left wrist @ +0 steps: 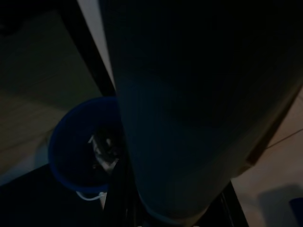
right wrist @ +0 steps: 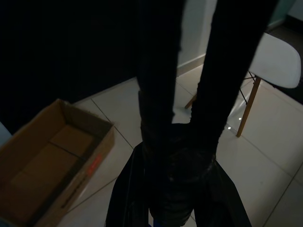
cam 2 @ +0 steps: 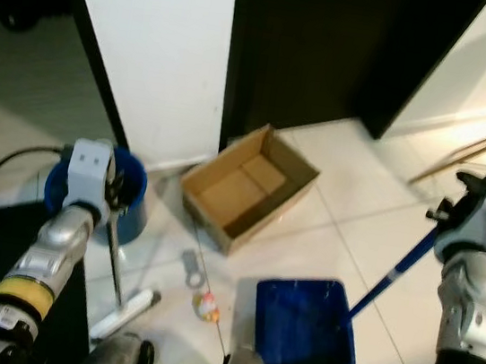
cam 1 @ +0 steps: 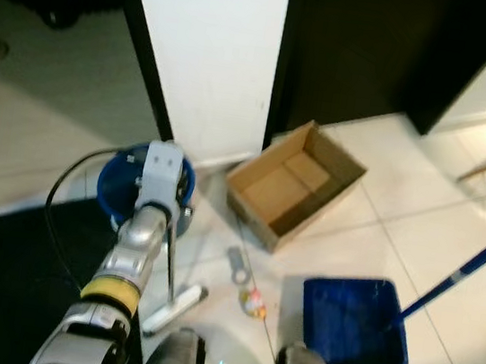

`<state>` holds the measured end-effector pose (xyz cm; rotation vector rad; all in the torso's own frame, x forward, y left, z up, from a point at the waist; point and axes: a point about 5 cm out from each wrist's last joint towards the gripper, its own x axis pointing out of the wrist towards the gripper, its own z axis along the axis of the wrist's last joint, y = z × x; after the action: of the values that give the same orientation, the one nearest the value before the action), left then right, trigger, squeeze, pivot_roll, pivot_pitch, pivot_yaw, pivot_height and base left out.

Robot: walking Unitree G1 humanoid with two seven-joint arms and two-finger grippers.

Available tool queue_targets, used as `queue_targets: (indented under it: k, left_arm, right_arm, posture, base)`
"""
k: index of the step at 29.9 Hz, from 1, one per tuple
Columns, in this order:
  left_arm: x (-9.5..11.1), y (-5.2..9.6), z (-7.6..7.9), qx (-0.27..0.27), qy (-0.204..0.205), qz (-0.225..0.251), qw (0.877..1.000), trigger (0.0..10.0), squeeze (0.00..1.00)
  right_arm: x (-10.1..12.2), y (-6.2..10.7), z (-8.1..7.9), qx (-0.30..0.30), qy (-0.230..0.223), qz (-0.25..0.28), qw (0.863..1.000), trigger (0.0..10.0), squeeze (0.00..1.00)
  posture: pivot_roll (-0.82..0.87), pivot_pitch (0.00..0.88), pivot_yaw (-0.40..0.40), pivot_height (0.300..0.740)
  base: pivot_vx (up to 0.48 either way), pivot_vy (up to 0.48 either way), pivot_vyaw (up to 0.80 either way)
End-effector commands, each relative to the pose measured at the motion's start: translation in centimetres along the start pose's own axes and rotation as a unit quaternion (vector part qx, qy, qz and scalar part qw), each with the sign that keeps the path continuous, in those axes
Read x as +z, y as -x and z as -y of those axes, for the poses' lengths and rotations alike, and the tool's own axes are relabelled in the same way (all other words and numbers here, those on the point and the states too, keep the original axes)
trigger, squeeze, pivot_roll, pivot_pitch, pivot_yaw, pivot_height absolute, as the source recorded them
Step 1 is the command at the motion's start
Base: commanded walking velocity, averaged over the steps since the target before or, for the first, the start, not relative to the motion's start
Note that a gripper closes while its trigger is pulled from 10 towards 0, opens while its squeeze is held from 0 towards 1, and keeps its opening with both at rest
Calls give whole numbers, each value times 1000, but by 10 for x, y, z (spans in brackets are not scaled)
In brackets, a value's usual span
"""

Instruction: Sweep floor

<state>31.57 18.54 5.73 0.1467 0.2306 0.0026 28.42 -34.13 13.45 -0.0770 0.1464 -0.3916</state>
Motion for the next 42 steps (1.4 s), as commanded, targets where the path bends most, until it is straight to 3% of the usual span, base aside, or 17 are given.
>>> queue_targets:
  k: [1, 6, 10, 14, 23, 29, 35, 42]
  left_arm:
    - [1, -1, -12, 21, -23, 5, 999, 10000, 0]
    - [16, -5, -22, 45, -5, 37, 998, 10000, 0]
    - [39, -13, -25, 58, 53, 71, 994, 10000, 0]
    - [48, -18, -19, 46, 61, 79, 994, 10000, 0]
    - [59, -21, -8, 33, 60, 100, 993, 10000, 0]
    - [63, -21, -4, 52, 63, 120, 989, 10000, 0]
    - [73, -21, -2, 57, 86, 154, 983, 10000, 0]
    - [85, -27, 2, 45, 116, 168, 978, 10000, 0]
  right_arm:
    - [2, -5, 13, -27, 10, 26, 999, 10000, 0]
    - [5, -12, 13, -31, -4, 45, 998, 10000, 0]
    - [11, -21, -3, -7, -43, 80, 996, 10000, 0]
    - [7, -24, -18, 17, -67, 87, 994, 10000, 0]
    - [-10, -24, -42, 49, -59, 77, 994, 10000, 0]
    - [-17, -20, -56, 71, -38, 92, 992, 10000, 0]
    - [-18, -14, -67, 76, -50, 137, 986, 10000, 0]
    - [2, -16, -66, 50, -70, 203, 975, 10000, 0]
  posture:
    - [-20, 146, 20, 740]
    - [-1, 179, 28, 740]
    - [47, 245, 36, 740]
    - [58, 268, 37, 740]
    - [103, 329, 35, 740]
    - [120, 382, 40, 740]
    - [130, 434, 52, 740]
    - [129, 452, 61, 740]
  base:
    - [0, 0, 0]
    - [0, 0, 0]
    - [0, 0, 0]
    - [0, 0, 0]
    - [0, 0, 0]
    - [0, 0, 0]
    - [0, 0, 0]
    - [0, 0, 0]
